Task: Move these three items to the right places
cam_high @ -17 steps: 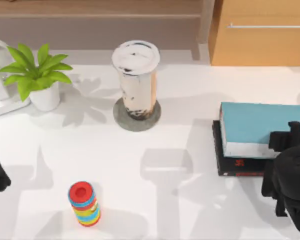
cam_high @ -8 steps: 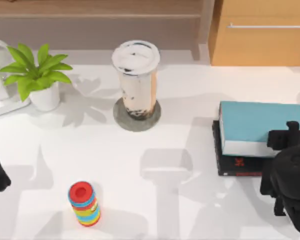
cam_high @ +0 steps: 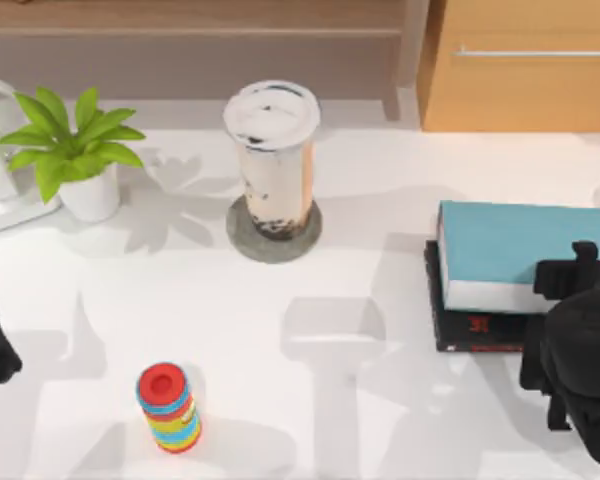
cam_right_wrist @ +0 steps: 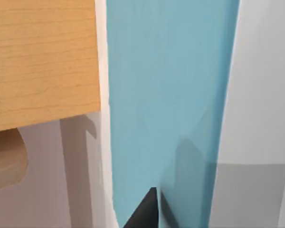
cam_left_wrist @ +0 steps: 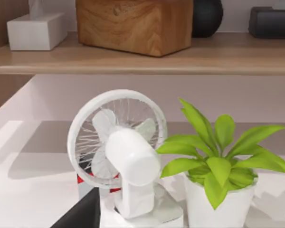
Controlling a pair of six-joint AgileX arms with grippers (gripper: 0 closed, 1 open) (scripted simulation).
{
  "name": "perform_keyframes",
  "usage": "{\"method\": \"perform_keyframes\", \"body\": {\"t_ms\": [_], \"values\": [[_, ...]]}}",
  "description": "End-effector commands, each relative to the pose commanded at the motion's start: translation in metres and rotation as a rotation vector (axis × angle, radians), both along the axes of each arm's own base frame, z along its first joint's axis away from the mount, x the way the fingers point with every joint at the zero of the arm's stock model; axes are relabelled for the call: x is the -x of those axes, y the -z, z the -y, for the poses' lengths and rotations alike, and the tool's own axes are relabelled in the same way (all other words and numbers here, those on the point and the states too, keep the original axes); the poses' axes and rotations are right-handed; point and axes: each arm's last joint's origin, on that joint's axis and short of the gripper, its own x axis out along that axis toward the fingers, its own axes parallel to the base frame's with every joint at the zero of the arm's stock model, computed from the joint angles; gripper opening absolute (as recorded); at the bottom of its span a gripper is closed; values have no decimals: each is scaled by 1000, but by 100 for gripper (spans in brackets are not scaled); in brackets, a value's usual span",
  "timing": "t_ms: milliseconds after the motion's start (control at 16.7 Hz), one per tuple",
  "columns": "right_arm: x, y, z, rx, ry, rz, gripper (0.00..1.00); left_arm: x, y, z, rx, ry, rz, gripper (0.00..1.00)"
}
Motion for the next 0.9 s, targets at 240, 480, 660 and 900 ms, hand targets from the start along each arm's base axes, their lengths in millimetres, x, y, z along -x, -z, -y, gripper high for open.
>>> {"method": "perform_keyframes", "body": {"t_ms": [240, 480, 660, 900], "values": [[0, 0, 0, 0, 0, 0, 60, 0, 0, 0, 0, 0, 0, 100], [0, 0, 0, 0, 0, 0, 90, 0, 0, 0, 0, 0, 0, 100], [0, 0, 0, 0, 0, 0, 100, 0, 0, 0, 0, 0, 0, 100], [0, 0, 0, 0, 0, 0, 100, 0, 0, 0, 0, 0, 0, 100]]}}
